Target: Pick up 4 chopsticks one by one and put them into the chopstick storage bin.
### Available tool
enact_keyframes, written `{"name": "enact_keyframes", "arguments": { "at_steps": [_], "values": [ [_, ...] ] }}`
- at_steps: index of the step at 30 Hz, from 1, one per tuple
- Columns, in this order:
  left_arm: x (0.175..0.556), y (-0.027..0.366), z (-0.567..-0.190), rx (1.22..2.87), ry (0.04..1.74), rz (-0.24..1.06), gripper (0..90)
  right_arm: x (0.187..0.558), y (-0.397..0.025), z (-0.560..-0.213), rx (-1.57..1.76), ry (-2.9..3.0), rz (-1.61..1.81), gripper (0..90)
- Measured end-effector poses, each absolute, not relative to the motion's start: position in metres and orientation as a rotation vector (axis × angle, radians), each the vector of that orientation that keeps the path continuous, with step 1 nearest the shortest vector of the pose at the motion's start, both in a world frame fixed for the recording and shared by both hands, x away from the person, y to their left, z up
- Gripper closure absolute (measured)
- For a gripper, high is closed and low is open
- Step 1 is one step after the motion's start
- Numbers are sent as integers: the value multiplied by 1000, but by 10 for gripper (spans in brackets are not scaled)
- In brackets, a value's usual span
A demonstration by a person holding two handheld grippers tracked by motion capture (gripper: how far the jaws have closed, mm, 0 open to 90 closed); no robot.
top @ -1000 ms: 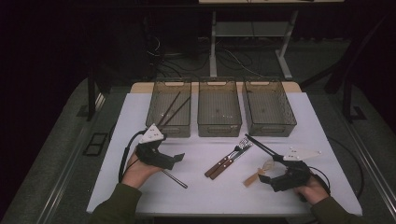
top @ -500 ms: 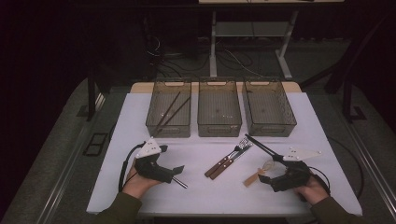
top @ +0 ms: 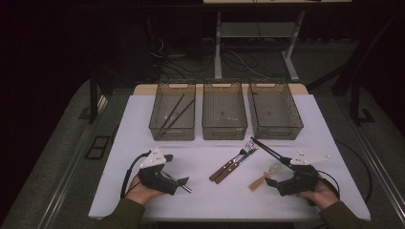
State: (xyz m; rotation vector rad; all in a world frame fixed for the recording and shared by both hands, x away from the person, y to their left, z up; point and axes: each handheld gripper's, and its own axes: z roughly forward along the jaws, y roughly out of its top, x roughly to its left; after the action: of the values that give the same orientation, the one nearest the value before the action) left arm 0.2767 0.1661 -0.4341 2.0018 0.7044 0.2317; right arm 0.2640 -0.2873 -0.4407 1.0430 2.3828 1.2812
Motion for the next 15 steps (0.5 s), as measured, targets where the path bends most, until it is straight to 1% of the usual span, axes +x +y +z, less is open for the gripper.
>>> {"name": "enact_keyframes", "arguments": {
  "at_steps": [15],
  "values": [
    [276, 163, -435, 2016, 706, 232, 0, 273, -302, -425, 1061, 2406, 1206, 5]
  ]
}}
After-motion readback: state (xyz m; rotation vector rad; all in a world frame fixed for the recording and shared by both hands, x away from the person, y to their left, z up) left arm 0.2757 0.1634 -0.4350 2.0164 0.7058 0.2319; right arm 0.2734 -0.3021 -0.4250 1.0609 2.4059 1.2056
